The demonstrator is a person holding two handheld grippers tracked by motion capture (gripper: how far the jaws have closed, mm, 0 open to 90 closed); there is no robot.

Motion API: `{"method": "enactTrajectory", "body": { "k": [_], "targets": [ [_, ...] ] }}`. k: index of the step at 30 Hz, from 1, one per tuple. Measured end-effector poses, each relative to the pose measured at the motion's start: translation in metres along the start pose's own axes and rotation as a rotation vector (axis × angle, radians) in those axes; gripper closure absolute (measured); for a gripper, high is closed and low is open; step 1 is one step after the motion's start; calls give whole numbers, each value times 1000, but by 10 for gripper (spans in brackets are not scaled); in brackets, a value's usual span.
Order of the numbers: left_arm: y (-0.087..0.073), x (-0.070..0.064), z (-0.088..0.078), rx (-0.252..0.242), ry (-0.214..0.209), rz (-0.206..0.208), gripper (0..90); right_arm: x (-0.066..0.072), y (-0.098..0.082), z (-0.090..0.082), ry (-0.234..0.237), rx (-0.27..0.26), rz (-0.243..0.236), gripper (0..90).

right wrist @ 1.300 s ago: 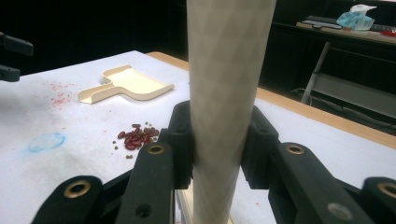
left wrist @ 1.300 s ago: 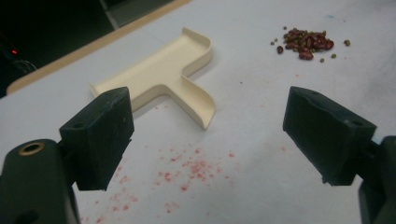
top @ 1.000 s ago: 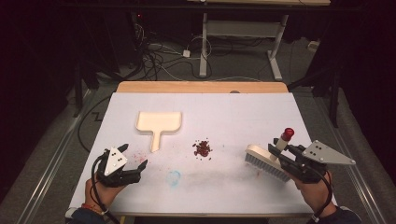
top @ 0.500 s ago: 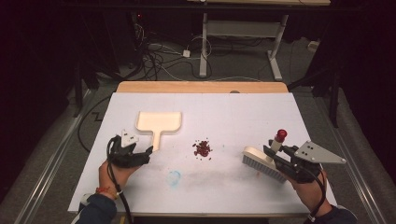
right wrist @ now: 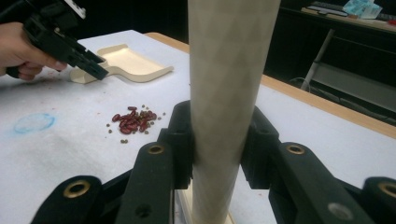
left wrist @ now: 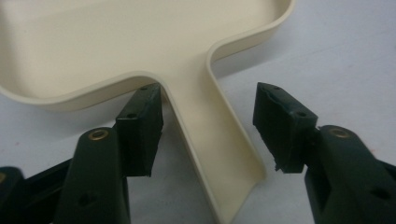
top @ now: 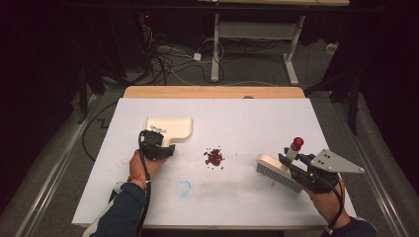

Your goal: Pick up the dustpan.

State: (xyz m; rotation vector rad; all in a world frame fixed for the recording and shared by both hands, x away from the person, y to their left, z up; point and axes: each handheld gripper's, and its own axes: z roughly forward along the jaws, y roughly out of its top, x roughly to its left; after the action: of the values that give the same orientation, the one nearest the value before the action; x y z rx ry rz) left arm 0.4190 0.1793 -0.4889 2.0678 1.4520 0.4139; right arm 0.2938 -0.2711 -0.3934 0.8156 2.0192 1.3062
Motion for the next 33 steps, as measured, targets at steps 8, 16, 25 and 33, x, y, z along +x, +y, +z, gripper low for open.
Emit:
{"method": "enactTrajectory", "body": {
  "k": [8, 16, 25, 33],
  "targets": [
    [-10, 1, 0, -60, 28, -6, 589, -3, -1, -1, 5, -1, 18, 698],
    [-10, 5, -2, -75, 27, 52, 635, -4, -1, -1, 9, -5, 17, 699],
    [-6, 5, -17, -90, 35, 77, 637, -8, -3, -2, 5, -16, 31, 700],
    [-10, 2, -48, -101, -20, 138, 637, -11, 0, -3, 21, -18, 23, 702]
  ]
}}
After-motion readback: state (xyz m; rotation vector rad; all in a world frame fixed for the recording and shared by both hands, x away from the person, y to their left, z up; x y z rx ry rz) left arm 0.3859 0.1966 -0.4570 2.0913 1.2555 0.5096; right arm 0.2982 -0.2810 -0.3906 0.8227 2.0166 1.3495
